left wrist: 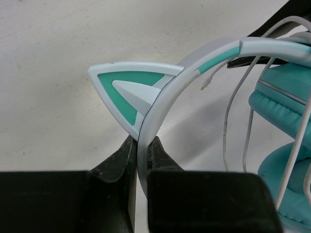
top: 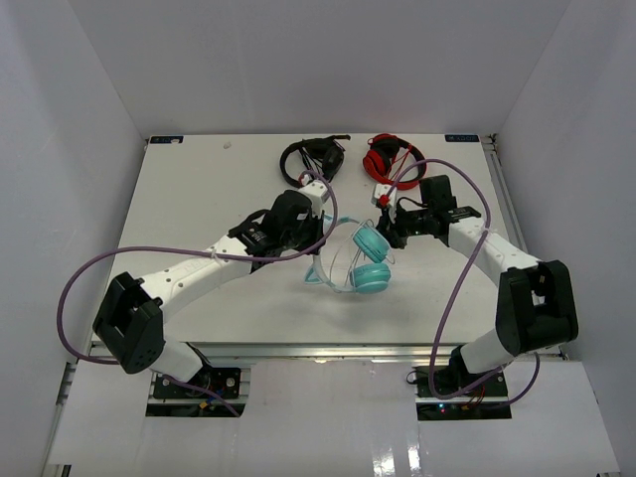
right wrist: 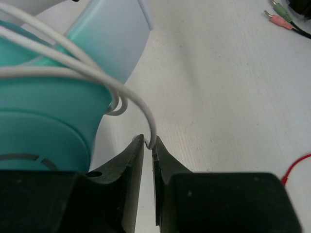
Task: Wrap the headphones
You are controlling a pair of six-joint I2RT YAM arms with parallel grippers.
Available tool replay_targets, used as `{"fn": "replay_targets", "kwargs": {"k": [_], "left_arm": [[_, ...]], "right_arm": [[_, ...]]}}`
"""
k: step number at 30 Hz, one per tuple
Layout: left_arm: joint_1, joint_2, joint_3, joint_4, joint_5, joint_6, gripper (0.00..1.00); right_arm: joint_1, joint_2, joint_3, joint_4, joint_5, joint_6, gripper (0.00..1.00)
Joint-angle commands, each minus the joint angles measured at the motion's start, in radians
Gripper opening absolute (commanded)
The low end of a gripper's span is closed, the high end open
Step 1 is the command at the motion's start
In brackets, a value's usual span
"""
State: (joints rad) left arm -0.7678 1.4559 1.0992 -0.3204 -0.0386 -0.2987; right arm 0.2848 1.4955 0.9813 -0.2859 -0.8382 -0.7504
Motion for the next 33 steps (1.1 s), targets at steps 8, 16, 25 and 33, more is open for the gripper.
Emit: {"fn": "replay_targets", "kwargs": {"k": [8,16,25,33], "left_arm": [[0.014,-0.089,-0.214,0.19,-0.066,-0.206,0.0],[0.033,-0.04,-0.288,0.228,-0.115,-0.285,0.0],[0.114,0.096,-0.204,0.199,-0.09,-0.331,0.0],[0.164,0.22,-0.085,0.094,-0.113,-0.378,0.0]], "right_arm": [[-0.004,0.144,-0.094,0.197,-0.266,0.22,0.19],[0.004,0.324,-0.016,0.254,-0.245,0.374,0.21],[-0.003,0.39,0.043,0.233,-0.159,0.442,0.41],[-0.081,0.292,0.004,0.22,-0.032,0.496,0.49]]}}
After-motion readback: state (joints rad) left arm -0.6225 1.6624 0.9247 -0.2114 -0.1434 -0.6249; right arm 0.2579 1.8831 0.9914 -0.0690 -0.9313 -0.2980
